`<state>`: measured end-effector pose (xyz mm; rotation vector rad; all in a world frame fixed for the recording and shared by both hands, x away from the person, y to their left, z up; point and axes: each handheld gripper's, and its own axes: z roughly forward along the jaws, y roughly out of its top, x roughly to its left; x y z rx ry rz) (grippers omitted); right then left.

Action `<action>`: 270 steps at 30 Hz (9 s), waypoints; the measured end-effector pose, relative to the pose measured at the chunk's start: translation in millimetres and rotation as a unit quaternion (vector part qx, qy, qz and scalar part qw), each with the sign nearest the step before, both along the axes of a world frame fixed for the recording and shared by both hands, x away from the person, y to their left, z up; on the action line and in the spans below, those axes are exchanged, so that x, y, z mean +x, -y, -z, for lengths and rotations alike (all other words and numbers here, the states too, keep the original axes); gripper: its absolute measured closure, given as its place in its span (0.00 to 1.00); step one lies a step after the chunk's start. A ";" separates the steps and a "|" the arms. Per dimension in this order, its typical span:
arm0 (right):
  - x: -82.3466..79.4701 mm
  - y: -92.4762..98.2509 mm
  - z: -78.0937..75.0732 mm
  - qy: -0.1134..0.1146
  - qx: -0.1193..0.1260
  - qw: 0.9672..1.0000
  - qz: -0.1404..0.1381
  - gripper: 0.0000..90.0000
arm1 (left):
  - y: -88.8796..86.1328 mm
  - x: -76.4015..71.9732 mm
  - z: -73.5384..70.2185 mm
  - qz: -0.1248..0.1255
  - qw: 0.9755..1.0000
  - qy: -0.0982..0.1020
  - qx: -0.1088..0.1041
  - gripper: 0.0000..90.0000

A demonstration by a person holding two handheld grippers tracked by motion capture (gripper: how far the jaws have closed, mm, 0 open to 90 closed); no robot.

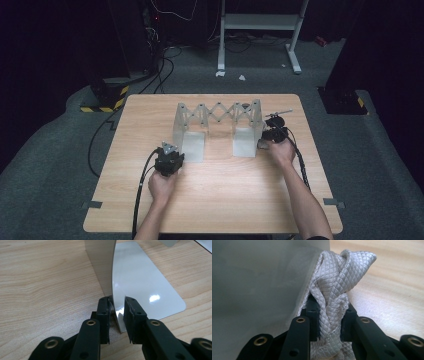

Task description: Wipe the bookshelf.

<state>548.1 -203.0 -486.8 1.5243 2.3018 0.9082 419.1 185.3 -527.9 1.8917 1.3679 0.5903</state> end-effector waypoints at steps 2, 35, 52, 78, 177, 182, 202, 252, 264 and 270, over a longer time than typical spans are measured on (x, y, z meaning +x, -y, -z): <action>1.6 1.1 4.6 -0.006 0.009 1.000 0.004 0.83 | 0.0 0.0 0.0 0.000 1.000 0.000 0.000 0.83; 1.0 1.9 -94.8 0.125 0.006 0.992 -0.016 0.84 | 0.1 -0.1 0.0 -0.001 1.000 0.000 0.000 0.83; 0.1 3.2 -11.7 0.029 0.007 0.999 -0.019 0.84 | 0.1 -0.2 0.0 -0.001 1.000 0.000 0.000 0.82; -88.6 19.3 14.5 0.037 0.008 0.998 -0.059 0.81 | 0.3 -0.3 -0.2 -0.009 1.000 0.000 0.005 0.76; -98.5 -18.3 17.7 0.112 -0.001 0.994 0.014 0.70 | -3.4 -9.7 -42.2 -0.010 1.000 -0.015 -0.009 0.62; -97.6 -18.9 19.6 0.106 0.005 0.994 0.017 0.66 | 0.1 -16.9 -60.0 -0.003 1.000 -0.018 0.001 0.56; -104.2 -11.2 25.3 0.087 -0.003 0.996 -0.003 0.62 | 52.4 -12.4 -112.2 0.059 0.998 -0.014 0.011 0.48; -112.4 0.3 22.3 0.100 0.007 0.995 -0.004 0.62 | 88.5 74.4 -115.6 -0.007 0.995 -0.030 0.099 0.94; -110.7 12.4 14.3 0.122 0.018 0.992 0.018 0.65 | 78.2 68.3 -115.8 -0.004 0.996 -0.038 0.084 0.97; -104.0 11.0 5.1 0.122 0.020 0.992 0.019 0.68 | 70.7 62.3 -115.9 0.000 0.996 -0.038 0.077 0.97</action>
